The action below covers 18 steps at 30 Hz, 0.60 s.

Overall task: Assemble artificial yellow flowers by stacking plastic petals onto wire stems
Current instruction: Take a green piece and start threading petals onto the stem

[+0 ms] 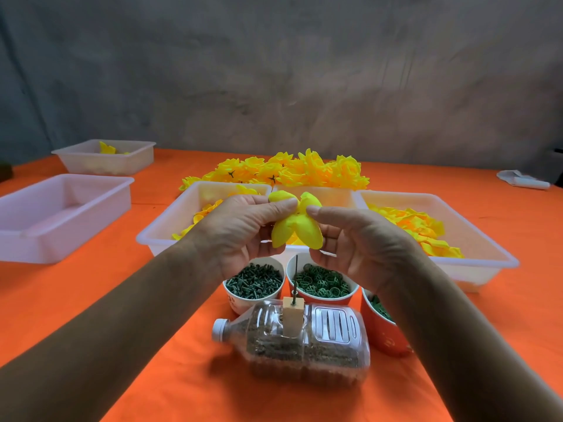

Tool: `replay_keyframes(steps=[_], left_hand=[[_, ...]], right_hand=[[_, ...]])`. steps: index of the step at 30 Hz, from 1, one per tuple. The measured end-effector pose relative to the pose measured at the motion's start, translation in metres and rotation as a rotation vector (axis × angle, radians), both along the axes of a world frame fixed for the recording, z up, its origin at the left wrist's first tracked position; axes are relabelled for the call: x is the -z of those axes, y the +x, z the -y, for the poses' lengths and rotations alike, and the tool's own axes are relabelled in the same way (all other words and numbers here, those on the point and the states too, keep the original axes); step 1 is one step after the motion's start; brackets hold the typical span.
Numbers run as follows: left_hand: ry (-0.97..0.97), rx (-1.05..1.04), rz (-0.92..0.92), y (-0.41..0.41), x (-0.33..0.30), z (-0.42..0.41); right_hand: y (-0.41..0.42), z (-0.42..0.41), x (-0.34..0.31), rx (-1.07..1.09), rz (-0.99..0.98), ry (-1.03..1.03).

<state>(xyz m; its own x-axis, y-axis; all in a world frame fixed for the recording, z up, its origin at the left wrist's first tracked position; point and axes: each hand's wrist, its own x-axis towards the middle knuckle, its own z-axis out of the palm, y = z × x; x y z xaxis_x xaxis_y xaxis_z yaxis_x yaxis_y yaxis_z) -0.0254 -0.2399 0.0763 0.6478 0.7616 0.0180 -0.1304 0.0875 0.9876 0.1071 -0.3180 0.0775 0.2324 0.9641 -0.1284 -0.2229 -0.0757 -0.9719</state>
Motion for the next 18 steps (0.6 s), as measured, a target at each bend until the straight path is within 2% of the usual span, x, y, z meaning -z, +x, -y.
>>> replay_keyframes(steps=[6,13,18], left_hand=[[0.001,-0.051,-0.009,0.001,0.001,0.002],[-0.015,0.011,-0.035,-0.005,0.006,0.007],[-0.010,-0.005,-0.098,-0.010,0.010,0.007]], right_hand=[[-0.003,0.003,0.000,-0.027,0.011,-0.042],[-0.002,0.006,0.005,0.013,-0.069,-0.059],[-0.004,0.006,0.009,0.012,-0.020,-0.043]])
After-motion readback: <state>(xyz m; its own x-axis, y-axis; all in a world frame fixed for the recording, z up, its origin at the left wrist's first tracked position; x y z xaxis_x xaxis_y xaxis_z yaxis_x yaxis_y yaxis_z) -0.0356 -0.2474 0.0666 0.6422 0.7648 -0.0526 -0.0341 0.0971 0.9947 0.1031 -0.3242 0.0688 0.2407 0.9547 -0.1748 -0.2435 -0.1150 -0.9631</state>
